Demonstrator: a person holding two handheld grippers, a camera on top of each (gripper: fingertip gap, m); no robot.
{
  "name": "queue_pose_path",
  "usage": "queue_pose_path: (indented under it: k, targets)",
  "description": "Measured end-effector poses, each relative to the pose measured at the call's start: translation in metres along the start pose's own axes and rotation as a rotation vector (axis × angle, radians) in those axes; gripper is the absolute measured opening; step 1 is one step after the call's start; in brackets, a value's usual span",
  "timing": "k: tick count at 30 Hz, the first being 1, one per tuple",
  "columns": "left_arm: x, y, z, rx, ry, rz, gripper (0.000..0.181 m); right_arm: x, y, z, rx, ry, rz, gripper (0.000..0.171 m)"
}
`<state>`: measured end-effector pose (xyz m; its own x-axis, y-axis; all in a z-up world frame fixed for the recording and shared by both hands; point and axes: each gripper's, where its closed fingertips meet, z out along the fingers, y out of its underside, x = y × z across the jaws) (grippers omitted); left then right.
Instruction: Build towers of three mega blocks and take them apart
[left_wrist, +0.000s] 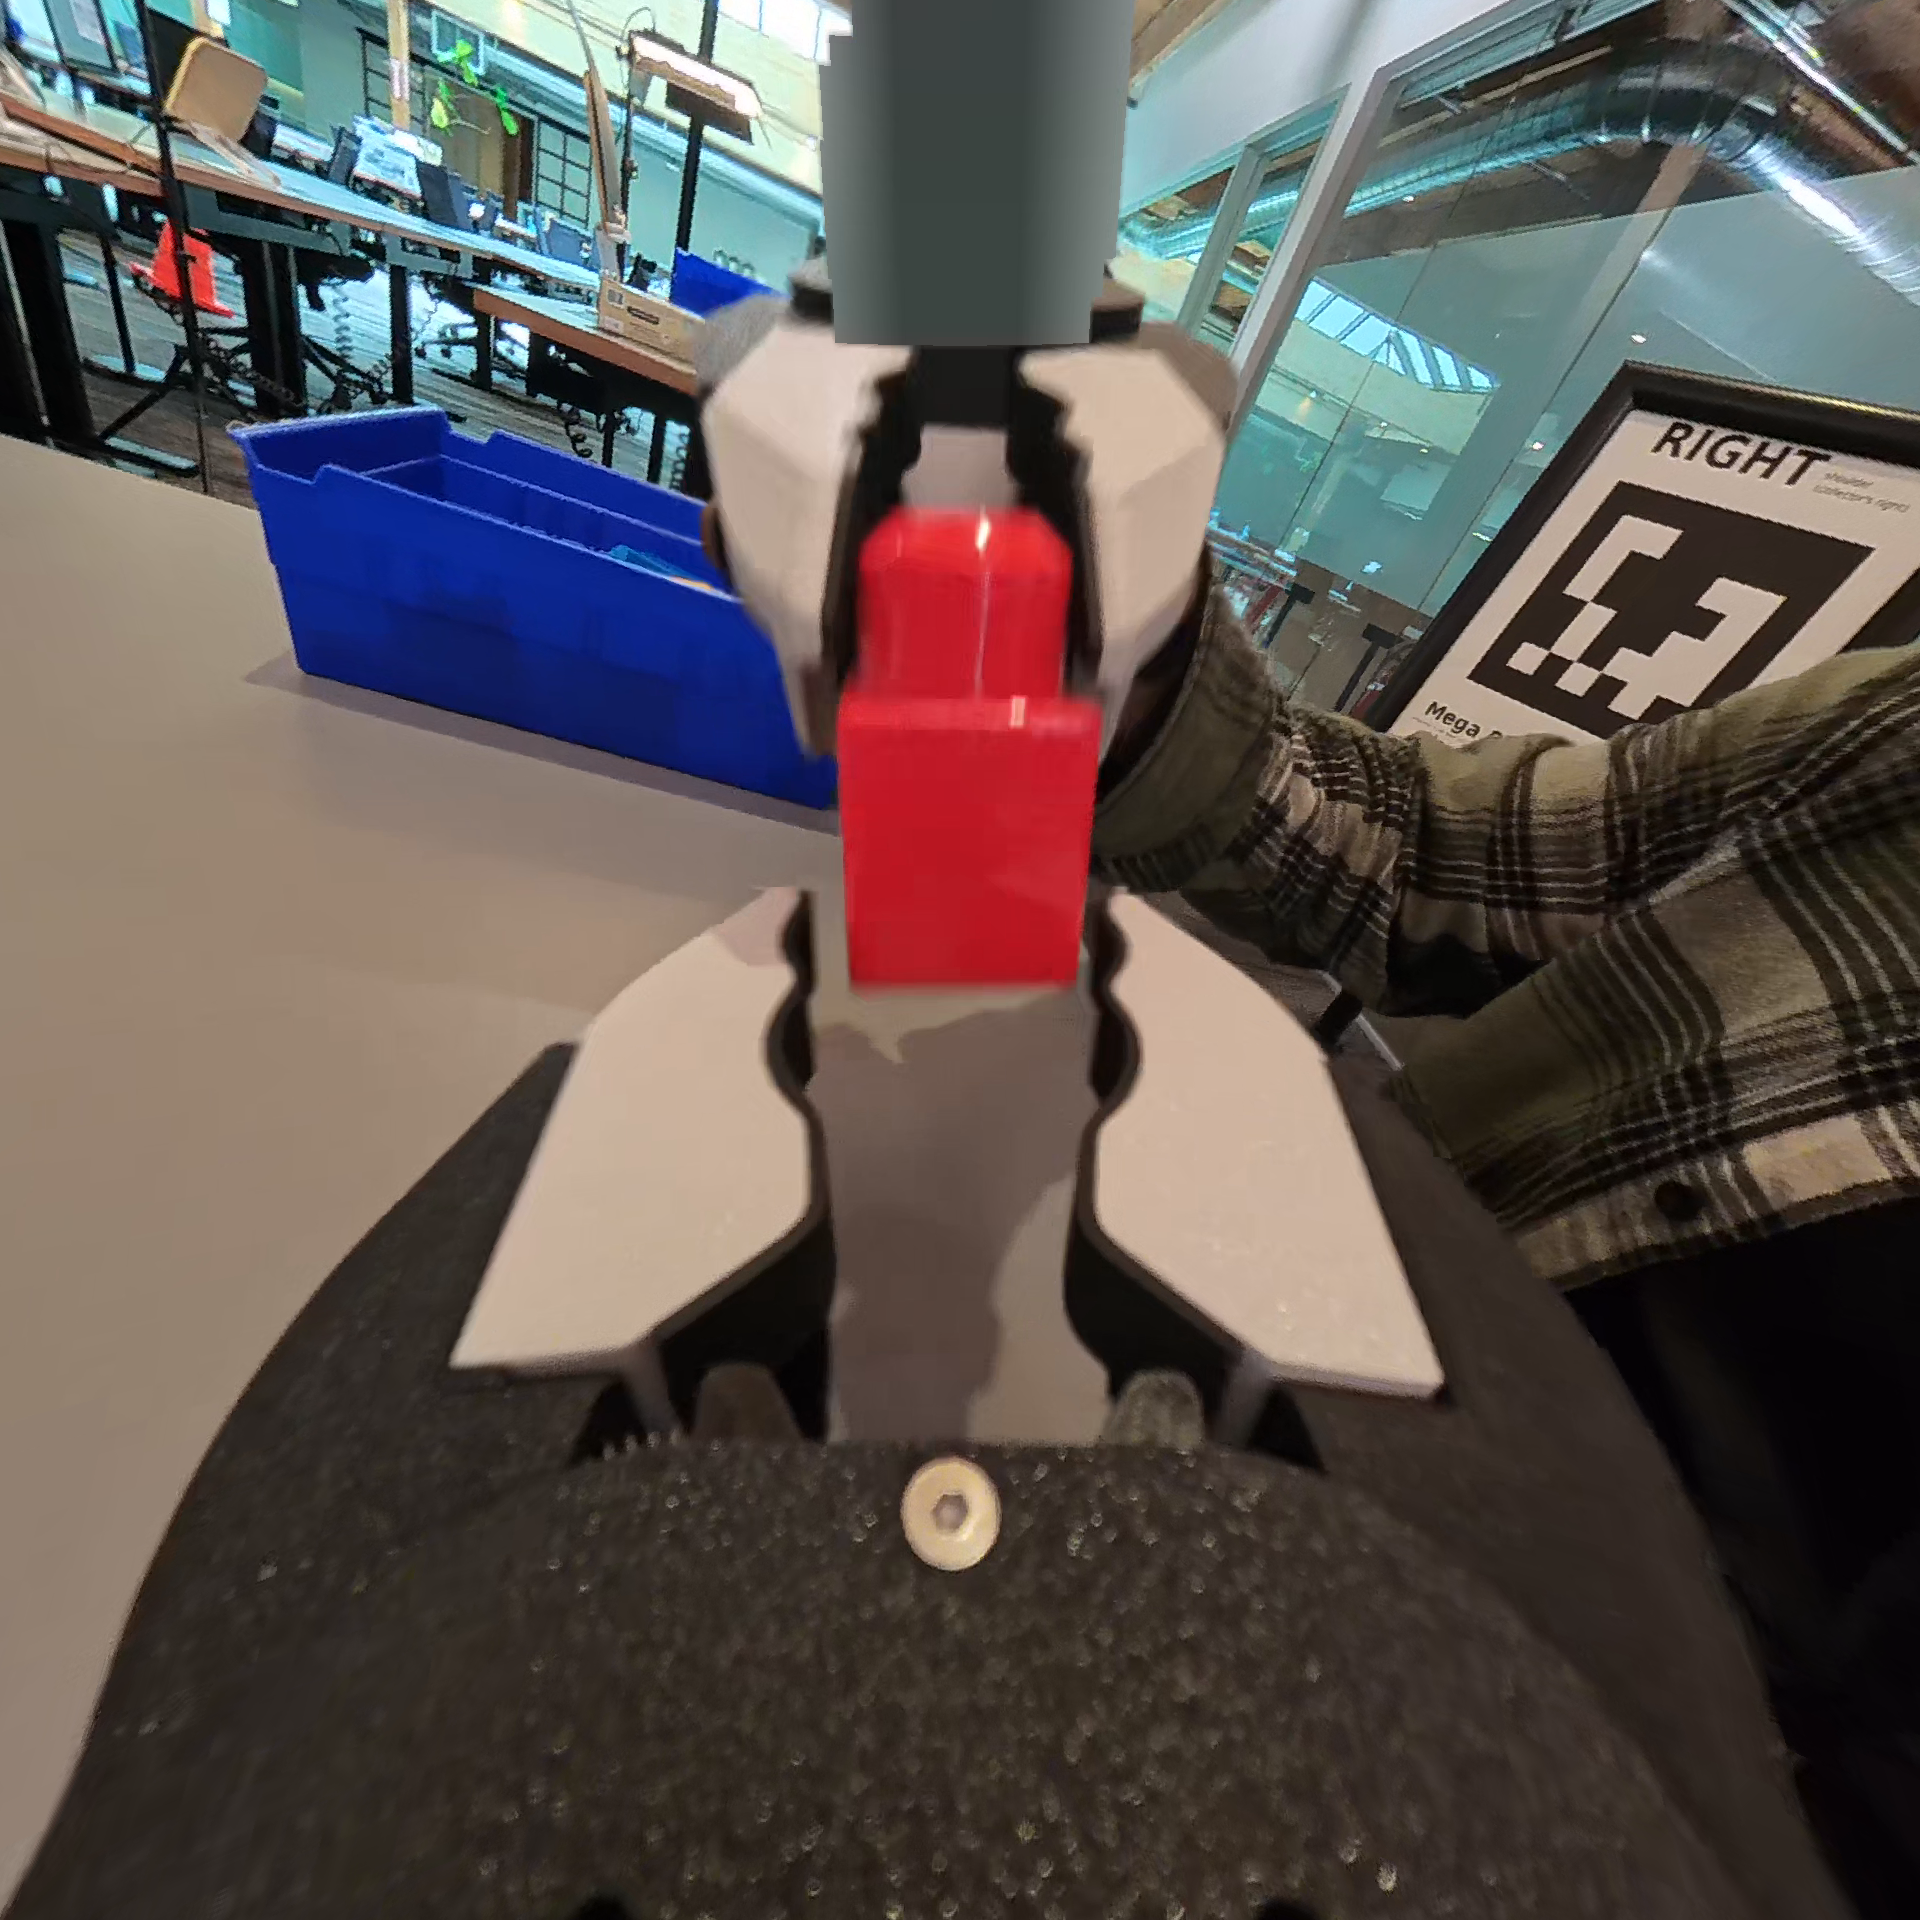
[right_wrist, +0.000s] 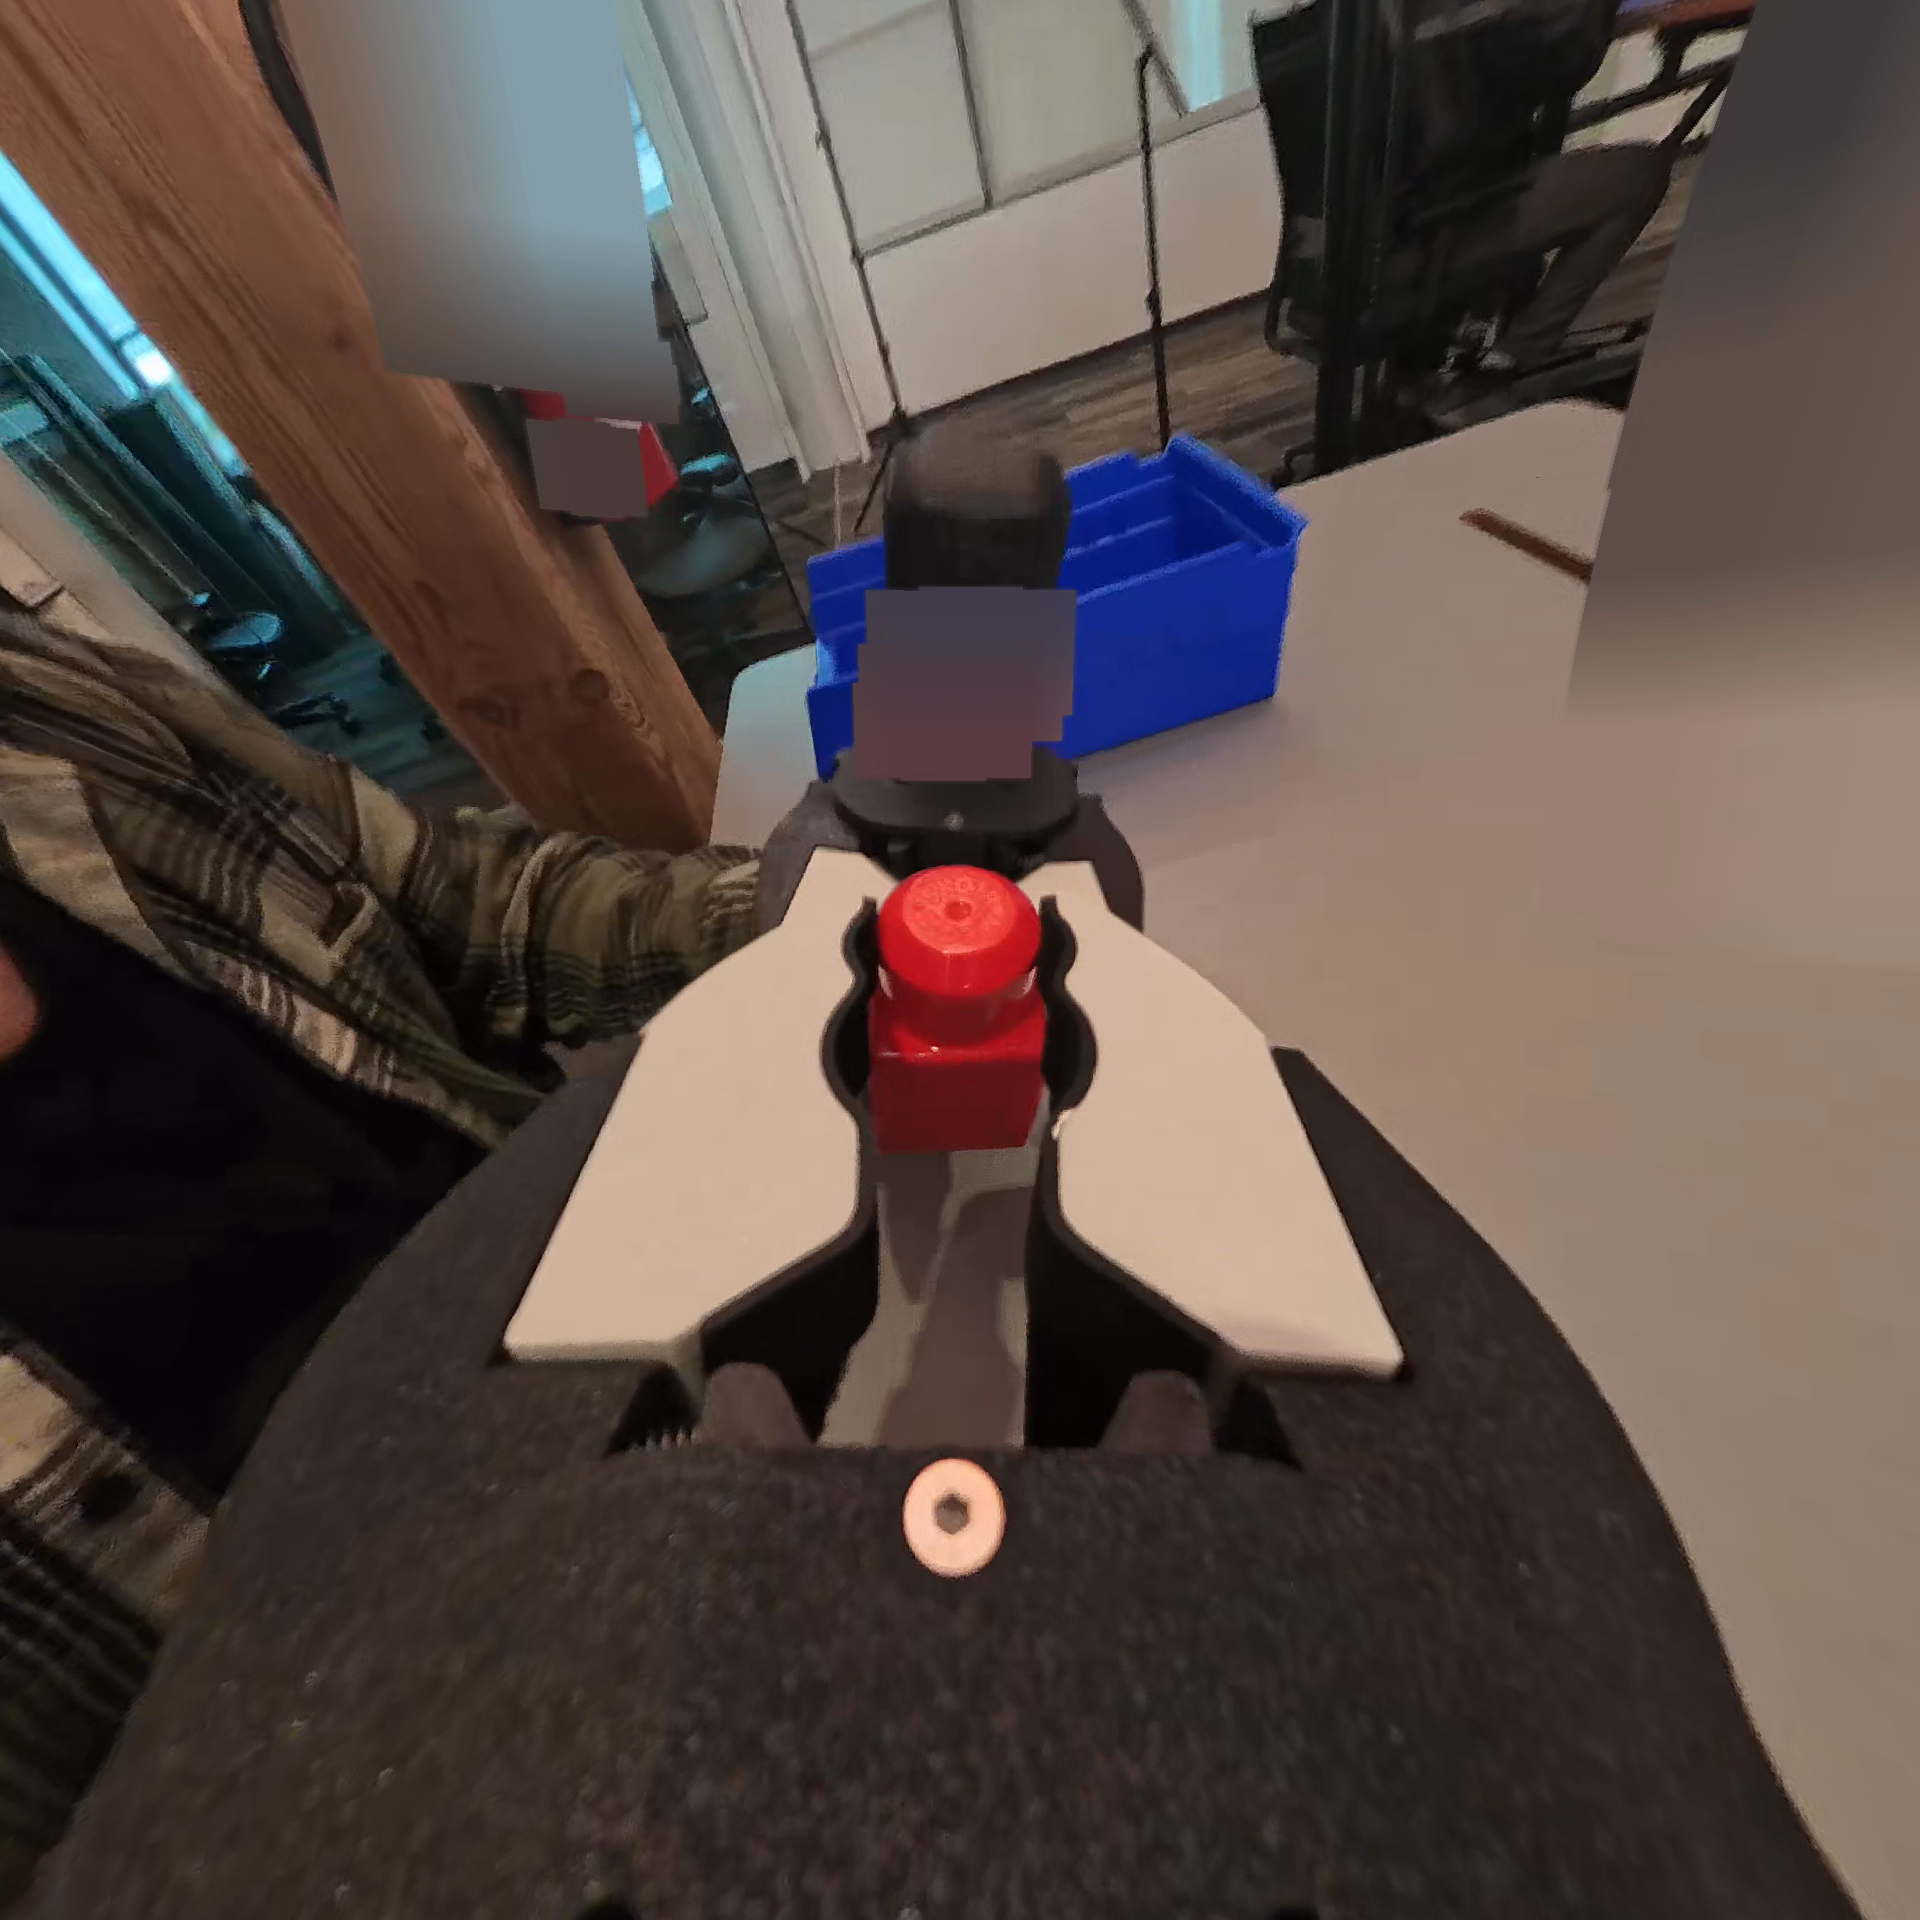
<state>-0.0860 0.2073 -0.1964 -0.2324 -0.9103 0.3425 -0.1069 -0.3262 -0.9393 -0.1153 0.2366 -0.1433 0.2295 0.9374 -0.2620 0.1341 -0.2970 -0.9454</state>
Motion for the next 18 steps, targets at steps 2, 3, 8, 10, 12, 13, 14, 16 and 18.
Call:
queue_pose_path:
  k: [2, 3, 8, 10, 12, 13, 14, 16, 18]
  targets:
    - [-0.001, 0.003, 0.002, -0.017, -0.003, -0.021, 0.067, 0.017, -0.018, -0.03, 0.047, 0.116, -0.002, 0.028]
    - [-0.001, 0.004, 0.003, -0.024, -0.007, -0.022, 0.071, 0.032, -0.027, -0.054, 0.064, 0.213, -0.018, 0.028]
    - [0.001, 0.002, 0.003, -0.021, -0.022, -0.014, 0.083, 0.145, -0.034, -0.229, 0.023, 0.837, -0.003, 0.029]
    - [0.001, 0.001, 0.003, -0.013, -0.02, -0.016, 0.083, 0.187, -0.011, -0.304, -0.063, 1.082, 0.037, 0.029]
    - [0.0, 0.003, 0.004, -0.02, -0.019, -0.019, 0.083, 0.216, 0.018, -0.359, -0.126, 1.22, 0.119, 0.029]
    - [0.0, 0.004, 0.005, -0.025, -0.018, -0.023, 0.083, 0.227, 0.032, -0.377, -0.132, 1.256, 0.161, 0.029]
    - [-0.001, 0.005, 0.005, -0.029, -0.021, -0.025, 0.083, 0.237, 0.045, -0.393, -0.149, 1.295, 0.2, 0.029]
    - [-0.003, 0.008, 0.007, -0.039, -0.024, -0.026, 0.082, 0.252, 0.067, -0.418, -0.171, 1.361, 0.249, 0.029]
    - [-0.004, 0.008, 0.007, -0.043, -0.018, -0.032, 0.081, 0.263, 0.088, -0.432, -0.203, 1.391, 0.303, 0.029]
